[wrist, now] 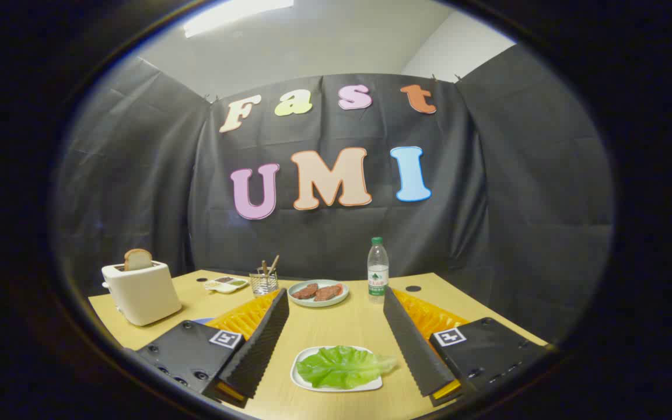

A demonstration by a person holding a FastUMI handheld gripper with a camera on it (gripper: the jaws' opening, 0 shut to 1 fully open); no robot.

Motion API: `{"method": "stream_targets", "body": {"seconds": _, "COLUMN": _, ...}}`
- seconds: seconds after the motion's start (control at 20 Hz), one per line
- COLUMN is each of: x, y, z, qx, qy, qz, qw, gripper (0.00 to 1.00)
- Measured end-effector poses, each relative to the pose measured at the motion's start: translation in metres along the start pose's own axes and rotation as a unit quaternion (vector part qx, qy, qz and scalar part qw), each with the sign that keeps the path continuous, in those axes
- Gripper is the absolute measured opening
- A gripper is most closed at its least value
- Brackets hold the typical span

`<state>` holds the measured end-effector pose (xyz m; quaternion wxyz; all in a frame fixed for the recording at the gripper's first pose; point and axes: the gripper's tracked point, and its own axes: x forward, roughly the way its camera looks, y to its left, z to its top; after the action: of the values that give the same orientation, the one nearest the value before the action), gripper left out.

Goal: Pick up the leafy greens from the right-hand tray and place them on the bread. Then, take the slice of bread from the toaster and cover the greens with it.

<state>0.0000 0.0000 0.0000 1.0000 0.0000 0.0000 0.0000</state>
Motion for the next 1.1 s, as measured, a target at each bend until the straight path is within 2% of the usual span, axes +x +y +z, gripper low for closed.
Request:
{"method": "stream_targets", "body": {"seconds": 0.3, "x": 0.001, "y": -0.017, "z": -0.007, "qx": -0.004, "qy": 0.008, "qz": -0.021, "qw": 1.0, "gripper": 1.0}}
{"method": "stream_targets", "body": {"seconds": 0.75, "x": 0.006, "y": -0.026, "z": -0.017, "qx": -0.002, "qy": 0.022, "qz": -0.03, "qw": 0.999, "gripper": 1.0}}
{"method": "stream_targets", "body": {"seconds": 1.1, "x": 0.017, "y": -0.043, "z": -0.063, "qx": 0.016, "qy": 0.097, "qz": -0.05, "qw": 0.994, "gripper": 1.0}}
